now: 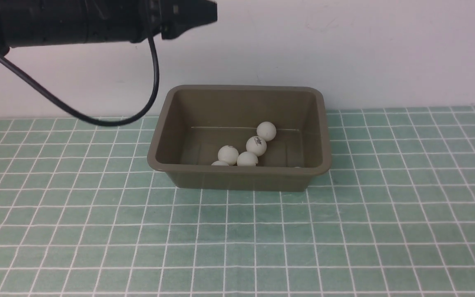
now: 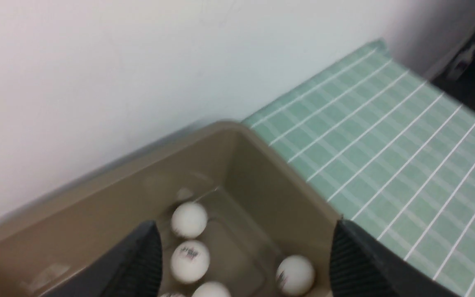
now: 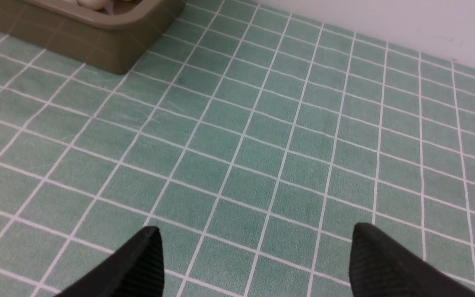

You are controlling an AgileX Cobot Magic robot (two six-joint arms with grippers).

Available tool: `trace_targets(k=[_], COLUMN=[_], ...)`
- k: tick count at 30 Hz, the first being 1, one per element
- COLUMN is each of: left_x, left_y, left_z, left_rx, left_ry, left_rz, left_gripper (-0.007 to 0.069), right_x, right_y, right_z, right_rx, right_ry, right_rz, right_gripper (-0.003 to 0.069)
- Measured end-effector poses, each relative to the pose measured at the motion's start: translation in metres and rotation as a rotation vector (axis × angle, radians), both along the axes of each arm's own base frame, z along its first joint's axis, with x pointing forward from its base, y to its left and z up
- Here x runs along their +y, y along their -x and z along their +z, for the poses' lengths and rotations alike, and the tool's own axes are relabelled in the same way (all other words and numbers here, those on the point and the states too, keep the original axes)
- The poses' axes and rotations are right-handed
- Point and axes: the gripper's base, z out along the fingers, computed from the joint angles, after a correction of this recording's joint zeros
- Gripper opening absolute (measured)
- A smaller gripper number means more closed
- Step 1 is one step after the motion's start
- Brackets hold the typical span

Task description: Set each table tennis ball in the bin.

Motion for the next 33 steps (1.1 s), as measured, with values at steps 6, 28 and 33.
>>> trace_targets(k=[6,28,33], left_x=[-0.001,0.031,0.054], left_y=[-0.001,0.041,0.101], left_z=[0.008,0.046,0.075], left_rx=[-0.001,-0.132,0.123], left_ry=[0.116,-0.519,-0.584], left_rz=[0.020,0.037,0.228], left_gripper=[0.0492,0.0492,0.0492], right_x=[0.000,0.000,0.000], right_y=[0.001,0.001,0.001], right_z=[-0.002,-0.002,-0.002], right_rx=[0.022,0.024,0.024], right_ry=[0.002,0.003,0.003], right_rz=[0.001,0.001,0.001], right_gripper=[0.0547,0.0547,0.0547])
